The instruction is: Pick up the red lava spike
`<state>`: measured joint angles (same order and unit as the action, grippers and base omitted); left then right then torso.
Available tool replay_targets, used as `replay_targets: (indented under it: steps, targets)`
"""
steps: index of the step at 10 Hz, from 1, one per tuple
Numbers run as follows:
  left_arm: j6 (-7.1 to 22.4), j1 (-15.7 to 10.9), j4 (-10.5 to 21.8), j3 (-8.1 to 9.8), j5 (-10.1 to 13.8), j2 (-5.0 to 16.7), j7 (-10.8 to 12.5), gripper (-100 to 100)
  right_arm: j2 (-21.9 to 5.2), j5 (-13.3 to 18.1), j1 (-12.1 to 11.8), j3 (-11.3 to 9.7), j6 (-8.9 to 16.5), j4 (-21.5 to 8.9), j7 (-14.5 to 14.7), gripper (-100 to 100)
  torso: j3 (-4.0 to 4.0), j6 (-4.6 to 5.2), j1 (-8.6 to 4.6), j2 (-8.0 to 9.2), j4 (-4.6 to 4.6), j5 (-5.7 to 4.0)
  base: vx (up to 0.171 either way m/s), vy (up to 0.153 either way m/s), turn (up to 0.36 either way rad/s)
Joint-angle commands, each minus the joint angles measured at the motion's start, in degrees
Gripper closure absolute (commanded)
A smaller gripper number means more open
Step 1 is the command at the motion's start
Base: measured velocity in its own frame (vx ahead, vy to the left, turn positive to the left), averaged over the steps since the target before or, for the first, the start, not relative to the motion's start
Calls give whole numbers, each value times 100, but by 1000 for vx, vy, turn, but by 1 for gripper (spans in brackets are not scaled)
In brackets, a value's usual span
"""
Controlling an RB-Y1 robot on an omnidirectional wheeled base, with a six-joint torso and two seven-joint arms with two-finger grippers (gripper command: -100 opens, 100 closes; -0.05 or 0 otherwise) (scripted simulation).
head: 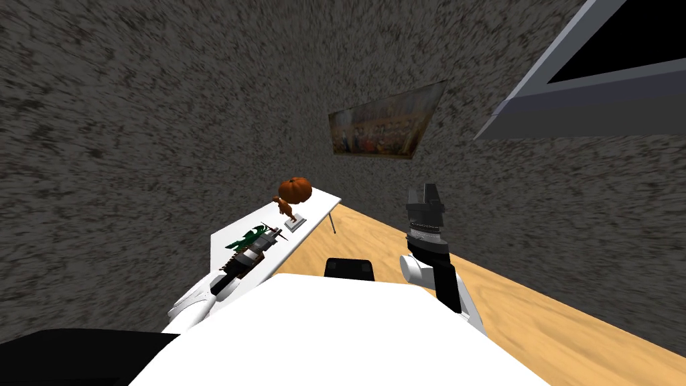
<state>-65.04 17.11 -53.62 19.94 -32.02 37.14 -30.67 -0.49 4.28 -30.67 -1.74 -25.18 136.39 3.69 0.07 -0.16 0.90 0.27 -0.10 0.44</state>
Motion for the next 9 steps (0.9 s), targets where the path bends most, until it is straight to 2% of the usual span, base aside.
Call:
replay_targets:
  steps: [1,2,4,5,7,8,9]
  targets:
    - [286,-173,-279,-286,13,-85,-67,100,0,0,0,0,0,0,0,0,0,0,0,0,0,0,-97,111,80]
    - [435,-173,-279,-390,13,-85,-67,100,0,0,0,0,0,0,0,0,-2,-1,10,0,-3,4,-86,82,33]
    - [648,-173,-279,-390,13,-85,-67,100,1,0,0,-1,0,0,0,0,-20,-11,9,-24,-17,12,-13,13,-1]
    - [863,-253,-575,-674,24,-190,-81,100,1,0,-1,-1,0,0,0,0,-32,-16,16,-41,-25,17,-39,60,108]
    - [1119,-253,-694,-701,24,-190,-81,100,0,0,0,0,0,0,0,0,-32,-11,47,-34,-29,30,-49,69,20]
    - [1277,-332,-934,-969,35,-295,-95,100,0,0,0,0,0,0,0,0,-34,-12,42,-40,-30,29,-65,91,108]
    - [1377,-332,-961,-1013,35,-295,-95,100,0,0,0,0,0,0,0,0,-35,-11,53,-36,-34,37,-73,95,28]
